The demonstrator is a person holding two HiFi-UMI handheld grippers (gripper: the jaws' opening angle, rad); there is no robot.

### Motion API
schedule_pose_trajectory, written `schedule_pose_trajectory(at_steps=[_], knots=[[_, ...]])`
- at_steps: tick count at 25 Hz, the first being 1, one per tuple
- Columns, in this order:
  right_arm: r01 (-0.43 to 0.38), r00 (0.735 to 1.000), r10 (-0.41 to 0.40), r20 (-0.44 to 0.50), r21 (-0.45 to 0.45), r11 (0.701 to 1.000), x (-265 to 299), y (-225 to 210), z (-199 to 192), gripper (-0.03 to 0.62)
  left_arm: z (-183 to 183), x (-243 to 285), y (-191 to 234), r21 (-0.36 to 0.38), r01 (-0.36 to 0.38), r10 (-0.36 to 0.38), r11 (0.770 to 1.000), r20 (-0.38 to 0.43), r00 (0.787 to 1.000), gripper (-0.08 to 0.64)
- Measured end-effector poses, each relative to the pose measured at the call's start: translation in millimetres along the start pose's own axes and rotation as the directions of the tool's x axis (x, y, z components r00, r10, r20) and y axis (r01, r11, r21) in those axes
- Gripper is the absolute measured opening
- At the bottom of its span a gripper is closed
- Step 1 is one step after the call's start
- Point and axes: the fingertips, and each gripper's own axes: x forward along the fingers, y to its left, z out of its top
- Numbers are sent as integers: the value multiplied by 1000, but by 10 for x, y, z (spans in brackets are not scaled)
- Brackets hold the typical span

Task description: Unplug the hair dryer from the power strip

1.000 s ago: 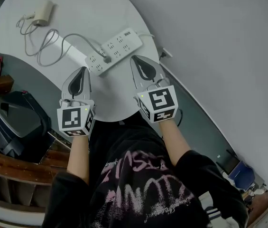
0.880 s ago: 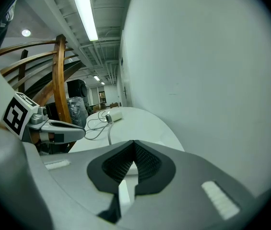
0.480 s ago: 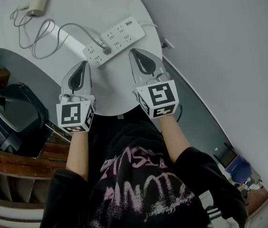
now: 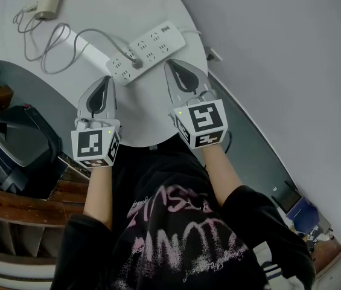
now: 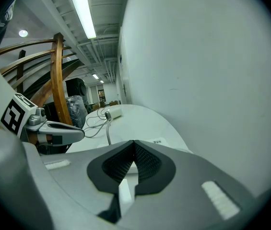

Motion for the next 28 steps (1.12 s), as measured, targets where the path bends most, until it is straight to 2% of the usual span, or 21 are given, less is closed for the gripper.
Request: schedule_pose_trajectory(at_steps=[28], knots=[[-29,996,26,-88,-40,999,317,3,-79,86,-44,-3,120,-4,-18,18,1000,-20,1000,0]])
